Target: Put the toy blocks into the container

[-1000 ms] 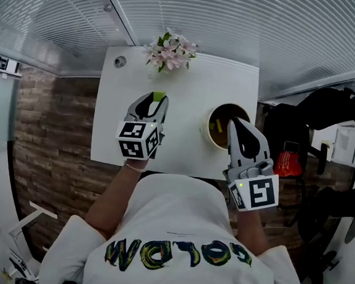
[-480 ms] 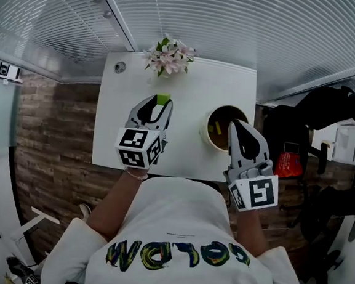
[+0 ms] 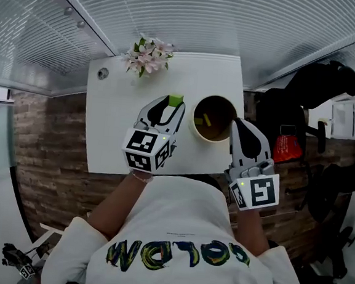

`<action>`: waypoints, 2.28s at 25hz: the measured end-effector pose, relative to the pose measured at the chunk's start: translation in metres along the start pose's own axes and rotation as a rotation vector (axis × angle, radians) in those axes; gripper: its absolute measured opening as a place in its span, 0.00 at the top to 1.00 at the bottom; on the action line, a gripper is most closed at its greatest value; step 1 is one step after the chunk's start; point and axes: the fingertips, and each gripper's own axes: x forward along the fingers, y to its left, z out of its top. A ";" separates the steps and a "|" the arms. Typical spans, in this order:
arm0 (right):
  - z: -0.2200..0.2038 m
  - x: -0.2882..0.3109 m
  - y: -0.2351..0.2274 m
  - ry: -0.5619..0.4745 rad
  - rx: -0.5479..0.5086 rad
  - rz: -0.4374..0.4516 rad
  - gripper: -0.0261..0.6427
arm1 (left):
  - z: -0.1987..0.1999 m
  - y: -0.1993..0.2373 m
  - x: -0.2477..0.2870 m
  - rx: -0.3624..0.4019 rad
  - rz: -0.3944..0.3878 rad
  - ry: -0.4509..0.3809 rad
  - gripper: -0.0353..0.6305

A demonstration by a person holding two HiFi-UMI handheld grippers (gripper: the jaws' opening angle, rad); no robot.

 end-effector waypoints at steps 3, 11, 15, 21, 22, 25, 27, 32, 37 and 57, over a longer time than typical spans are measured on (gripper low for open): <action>-0.004 -0.013 -0.013 0.002 0.006 -0.043 0.95 | -0.002 -0.023 0.012 0.022 -0.053 0.012 0.71; -0.012 -0.052 -0.045 0.008 0.027 -0.148 0.95 | -0.010 -0.077 0.036 0.074 -0.161 0.048 0.71; -0.014 -0.059 -0.049 0.004 0.030 -0.159 0.95 | -0.018 -0.085 0.042 0.089 -0.173 0.070 0.71; -0.016 -0.060 -0.048 0.005 0.033 -0.148 0.95 | -0.040 -0.093 0.068 0.143 -0.204 0.142 0.71; -0.016 -0.060 -0.048 0.006 0.033 -0.147 0.95 | -0.045 -0.095 0.073 0.154 -0.206 0.154 0.71; -0.018 -0.061 -0.049 0.005 0.033 -0.147 0.95 | -0.058 -0.098 0.090 0.186 -0.214 0.191 0.71; -0.018 -0.061 -0.049 0.005 0.035 -0.147 0.95 | -0.066 -0.100 0.100 0.203 -0.219 0.213 0.70; -0.020 -0.066 -0.053 0.001 0.045 -0.158 0.95 | -0.070 -0.107 0.112 0.225 -0.233 0.226 0.70; -0.024 -0.072 -0.058 0.000 0.053 -0.168 0.95 | -0.066 -0.109 0.115 0.229 -0.230 0.196 0.64; 0.017 -0.042 0.001 -0.070 -0.010 0.030 0.95 | 0.028 -0.043 -0.054 0.061 0.012 -0.156 0.88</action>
